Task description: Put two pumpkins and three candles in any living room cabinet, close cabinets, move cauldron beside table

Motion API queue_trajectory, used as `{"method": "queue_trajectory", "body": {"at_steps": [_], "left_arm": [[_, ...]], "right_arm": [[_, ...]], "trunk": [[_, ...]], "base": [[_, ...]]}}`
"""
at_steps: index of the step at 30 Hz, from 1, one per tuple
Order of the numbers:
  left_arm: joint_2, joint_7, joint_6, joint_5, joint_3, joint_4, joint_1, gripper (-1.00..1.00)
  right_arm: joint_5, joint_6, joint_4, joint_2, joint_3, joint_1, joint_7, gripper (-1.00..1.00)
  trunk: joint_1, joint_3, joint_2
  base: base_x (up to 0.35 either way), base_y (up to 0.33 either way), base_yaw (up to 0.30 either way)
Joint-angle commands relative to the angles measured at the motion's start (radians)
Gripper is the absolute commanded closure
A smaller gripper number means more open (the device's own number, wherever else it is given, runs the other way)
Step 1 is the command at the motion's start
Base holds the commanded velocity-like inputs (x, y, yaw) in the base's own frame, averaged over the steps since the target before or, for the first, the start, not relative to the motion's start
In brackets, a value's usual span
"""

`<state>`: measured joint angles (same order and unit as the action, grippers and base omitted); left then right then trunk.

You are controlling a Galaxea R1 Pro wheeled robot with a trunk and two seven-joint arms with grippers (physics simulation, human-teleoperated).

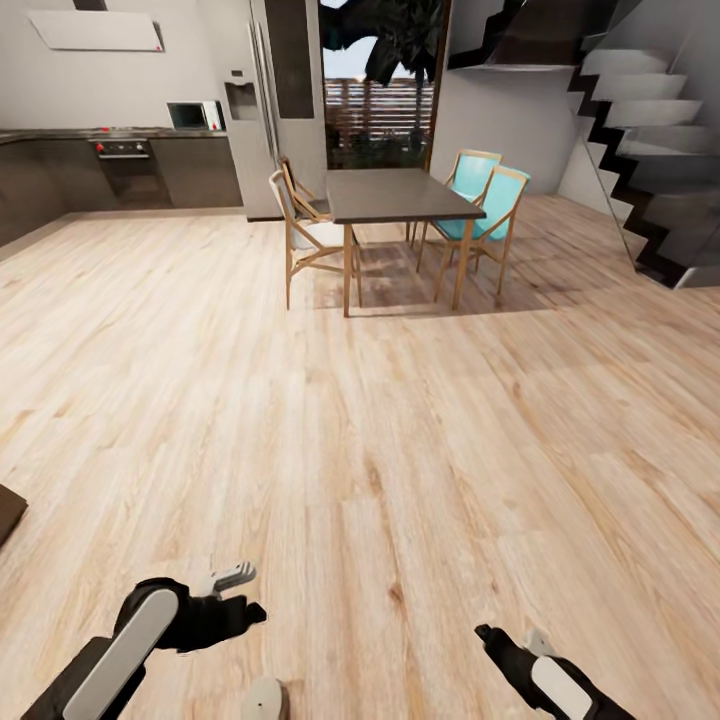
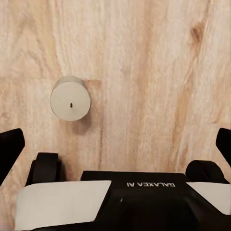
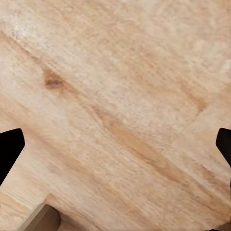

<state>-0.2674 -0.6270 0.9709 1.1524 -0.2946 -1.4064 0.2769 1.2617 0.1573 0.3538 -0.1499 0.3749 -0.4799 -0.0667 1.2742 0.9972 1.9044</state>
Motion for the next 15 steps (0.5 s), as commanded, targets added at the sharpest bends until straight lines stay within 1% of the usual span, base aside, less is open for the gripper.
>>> {"method": "queue_trajectory", "body": {"at_steps": [1, 3, 4, 6, 7, 9, 10, 11, 12, 15], "left_arm": [[0.011, -0.009, -0.008, -0.028, 0.001, 0.000, 0.001, -1.00], [0.029, -0.008, -0.022, -0.079, 0.002, 0.014, 0.001, -1.00], [0.032, -0.007, -0.025, -0.088, 0.002, 0.022, 0.001, -1.00], [0.042, -0.006, -0.048, -0.113, -0.002, 0.064, 0.001, -1.00], [0.045, -0.006, -0.058, -0.117, -0.004, 0.075, 0.001, -1.00], [0.057, -0.005, -0.108, -0.136, -0.007, 0.119, 0.001, -1.00], [0.060, -0.004, -0.137, -0.151, -0.008, 0.140, 0.001, -1.00], [0.062, -0.003, -0.163, -0.171, -0.008, 0.161, 0.001, -1.00], [0.063, -0.002, -0.174, -0.182, -0.008, 0.171, 0.001, -1.00], [0.067, 0.008, -0.215, -0.252, -0.008, 0.219, 0.001, -1.00]], "right_arm": [[0.003, 0.002, 0.011, -0.002, 0.007, 0.000, -0.001, -1.00], [-0.021, 0.002, 0.040, -0.003, 0.016, 0.000, 0.010, -1.00], [-0.031, 0.002, 0.050, -0.003, 0.021, 0.000, 0.011, -1.00], [-0.074, 0.002, 0.098, -0.001, 0.033, 0.000, 0.015, -1.00], [-0.084, 0.002, 0.110, -0.001, 0.035, 0.000, 0.015, -1.00], [-0.123, 0.003, 0.154, 0.001, 0.040, 0.000, 0.015, -1.00], [-0.140, 0.003, 0.170, 0.002, 0.042, 0.001, 0.015, -1.00], [-0.155, 0.003, 0.187, 0.002, 0.043, 0.001, 0.015, -1.00], [-0.161, 0.004, 0.196, 0.002, 0.043, 0.001, 0.016, -1.00], [-0.190, 0.010, 0.276, -0.001, 0.045, 0.018, 0.015, -1.00]], "trunk": [[0.004, 0.004, 0.008], [0.011, 0.010, 0.022], [0.015, 0.013, 0.029], [0.023, 0.020, 0.043], [0.027, 0.023, 0.050], [0.034, 0.029, 0.064], [0.038, 0.032, 0.071], [0.042, 0.035, 0.078], [0.046, 0.038, 0.085], [0.057, 0.048, 0.106]], "base": [[0.000, 0.000, 0.000], [0.000, 0.000, 0.000], [0.000, 0.000, 0.000], [0.000, 0.000, 0.000], [0.000, 0.000, 0.000], [0.000, 0.000, 0.000], [0.000, 0.000, 0.000], [0.000, 0.000, 0.000], [0.000, 0.000, 0.000], [0.000, 0.000, 0.000]]}}
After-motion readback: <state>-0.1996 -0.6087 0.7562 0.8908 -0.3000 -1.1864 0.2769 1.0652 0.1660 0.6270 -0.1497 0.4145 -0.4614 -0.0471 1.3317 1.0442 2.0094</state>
